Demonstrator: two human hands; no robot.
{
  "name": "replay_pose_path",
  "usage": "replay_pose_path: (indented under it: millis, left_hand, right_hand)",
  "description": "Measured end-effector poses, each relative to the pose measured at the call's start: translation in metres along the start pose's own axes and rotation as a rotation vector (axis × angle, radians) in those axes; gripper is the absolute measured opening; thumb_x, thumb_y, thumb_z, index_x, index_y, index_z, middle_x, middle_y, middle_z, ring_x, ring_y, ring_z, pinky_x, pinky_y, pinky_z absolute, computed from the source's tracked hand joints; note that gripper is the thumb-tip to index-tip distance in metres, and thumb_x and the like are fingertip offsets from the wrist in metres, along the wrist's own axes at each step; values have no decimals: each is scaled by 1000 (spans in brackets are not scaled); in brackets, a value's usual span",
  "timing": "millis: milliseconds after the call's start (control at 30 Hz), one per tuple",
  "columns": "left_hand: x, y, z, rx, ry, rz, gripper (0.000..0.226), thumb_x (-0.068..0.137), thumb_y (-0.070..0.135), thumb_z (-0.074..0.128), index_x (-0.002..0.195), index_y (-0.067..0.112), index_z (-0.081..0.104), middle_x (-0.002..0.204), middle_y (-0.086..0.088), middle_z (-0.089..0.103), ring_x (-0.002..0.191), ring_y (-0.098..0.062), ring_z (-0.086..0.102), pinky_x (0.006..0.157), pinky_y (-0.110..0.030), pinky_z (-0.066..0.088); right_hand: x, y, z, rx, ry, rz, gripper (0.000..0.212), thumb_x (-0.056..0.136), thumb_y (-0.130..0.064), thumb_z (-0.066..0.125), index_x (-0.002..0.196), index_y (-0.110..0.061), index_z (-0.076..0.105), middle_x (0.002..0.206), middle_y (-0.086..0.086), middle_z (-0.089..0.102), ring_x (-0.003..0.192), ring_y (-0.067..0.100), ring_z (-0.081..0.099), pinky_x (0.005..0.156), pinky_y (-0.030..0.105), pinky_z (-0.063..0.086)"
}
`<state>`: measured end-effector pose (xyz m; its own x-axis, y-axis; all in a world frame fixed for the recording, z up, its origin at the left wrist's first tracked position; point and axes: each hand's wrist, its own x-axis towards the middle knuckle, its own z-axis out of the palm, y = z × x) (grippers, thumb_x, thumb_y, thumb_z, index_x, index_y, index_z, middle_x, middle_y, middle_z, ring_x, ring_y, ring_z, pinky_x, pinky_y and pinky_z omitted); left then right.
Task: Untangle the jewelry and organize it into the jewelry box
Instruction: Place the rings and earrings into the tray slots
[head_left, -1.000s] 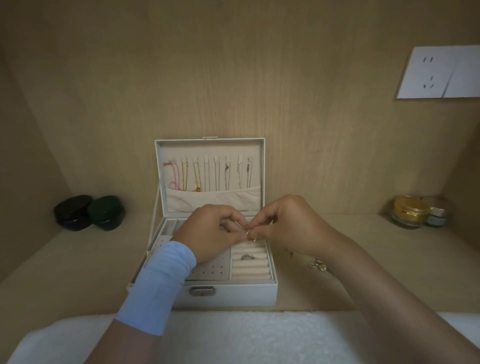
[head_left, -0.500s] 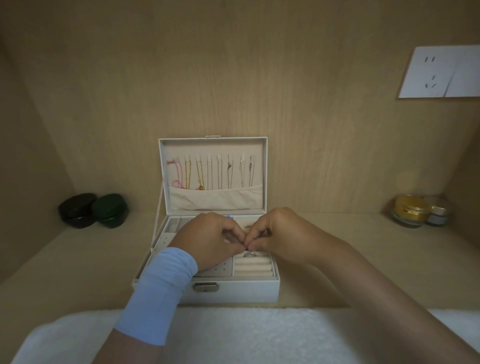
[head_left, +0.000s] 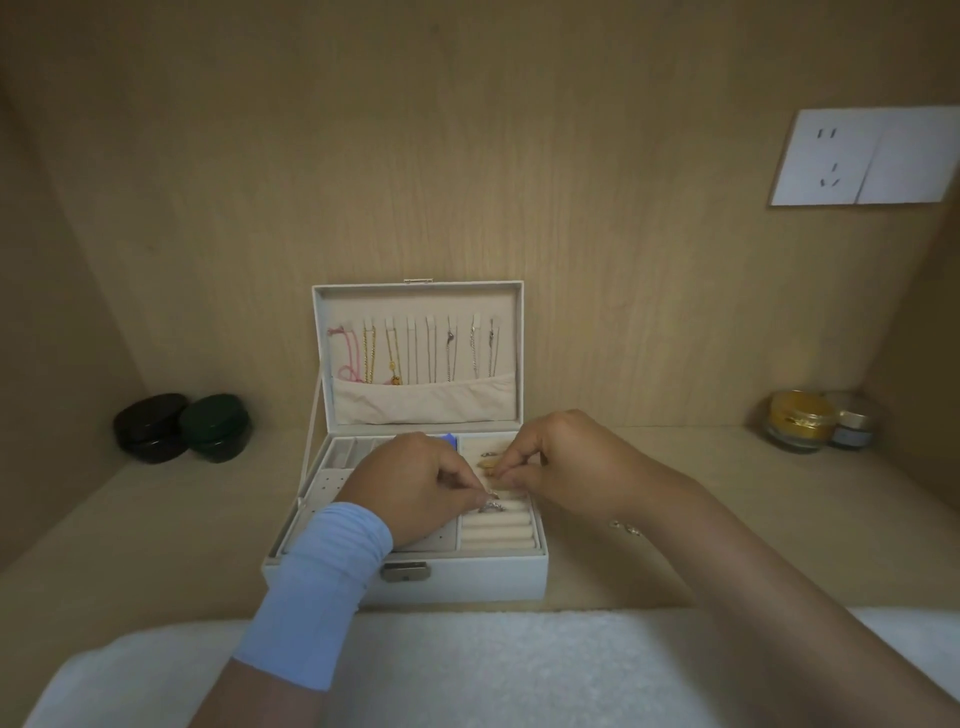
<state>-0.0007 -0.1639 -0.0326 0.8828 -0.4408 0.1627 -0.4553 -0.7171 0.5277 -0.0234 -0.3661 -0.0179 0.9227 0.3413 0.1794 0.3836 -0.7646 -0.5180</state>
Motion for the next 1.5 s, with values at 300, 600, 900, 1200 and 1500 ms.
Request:
replay_pose_path:
  millis: [300,600,900,1200,1500]
  left_hand:
    - [0,16,1,225,64,-22,15,81,50,68,77,37,73,78,23,66,78,1,60,76,-20,48]
    - [23,72,21,107,72,33,8,82,44,65,86,38,68,84,25,66,72,1,60,72,-24,48]
    - [59,118,90,52,-222,150,14,79,21,63,86,29,72,83,16,72,71,0,60,79,-24,51]
    - [61,104,113,41,-174,97,14,80,21,65,81,36,65,84,16,69,73,-2,59,81,-29,53]
    - [62,108,118,-323,-131,-24,14,78,27,70,84,35,61,78,15,72,80,-6,66,83,-30,54]
  right_hand:
    - [-48,49,-57,-38,104,202,10,91,-24,71,92,-31,78,87,-24,70,63,-17,57,58,4,37]
    - [-74,84,-58,-19,-29,323,9,77,-18,81,80,-27,79,79,-12,73,62,-10,60,61,10,47]
    - [-75,88,-45,-352,-58,365,29,58,-42,83,74,-31,63,72,-17,64,69,2,58,56,23,39]
    - [-77,107,-50,55,57,384,15,78,-7,73,80,-21,76,75,-6,75,71,10,70,69,25,56]
    - [-79,110,-52,474,32,426,18,89,4,64,105,-4,66,69,7,68,48,16,54,39,18,36]
